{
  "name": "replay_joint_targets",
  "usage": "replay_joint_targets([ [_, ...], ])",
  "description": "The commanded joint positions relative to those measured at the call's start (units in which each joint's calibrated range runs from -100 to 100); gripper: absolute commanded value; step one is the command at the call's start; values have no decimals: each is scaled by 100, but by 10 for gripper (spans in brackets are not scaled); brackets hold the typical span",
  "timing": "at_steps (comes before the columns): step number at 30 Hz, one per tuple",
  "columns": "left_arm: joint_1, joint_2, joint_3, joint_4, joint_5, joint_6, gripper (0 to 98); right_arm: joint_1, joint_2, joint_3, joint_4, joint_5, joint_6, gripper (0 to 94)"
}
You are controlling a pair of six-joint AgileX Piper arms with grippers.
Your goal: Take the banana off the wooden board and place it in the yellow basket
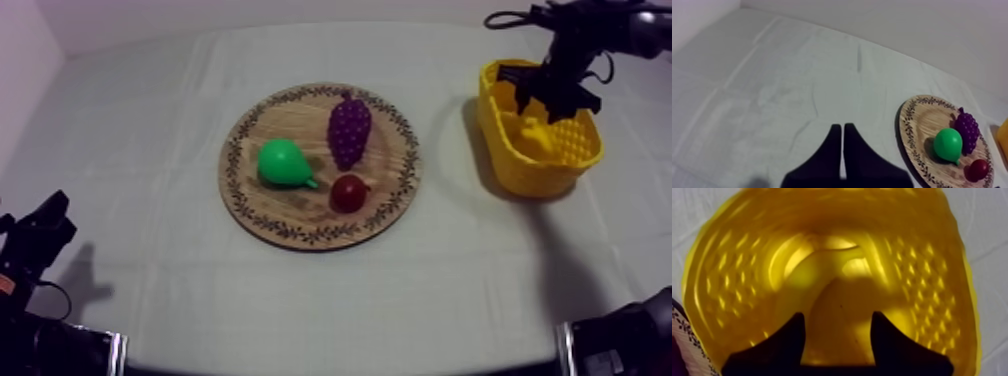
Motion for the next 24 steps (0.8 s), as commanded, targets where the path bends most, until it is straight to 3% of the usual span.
replay_joint_targets([
  [1, 0, -3, 3, -2, 0, -1, 1, 12, -24, 9, -8, -42, 17, 348],
  [8, 0, -3, 3, -2, 0, -1, 1, 140, -382, 416, 129, -638, -146, 110],
  [11, 0, -3, 3, -2, 0, -1, 1, 325, -650, 620, -80, -985, 67, 42],
  [16, 0, -3, 3, -2, 0, -1, 1, 465, -1274, 1164, -200, -1702, 391, 13],
  [20, 0, -3, 3, -2, 0, -1, 1, 169, -1876, 1549, 25, -1905, 494, 7],
  [24, 0, -3, 3, -2, 0, 0, 1, -80, -2681, 1866, 75, -1953, 496, 6],
])
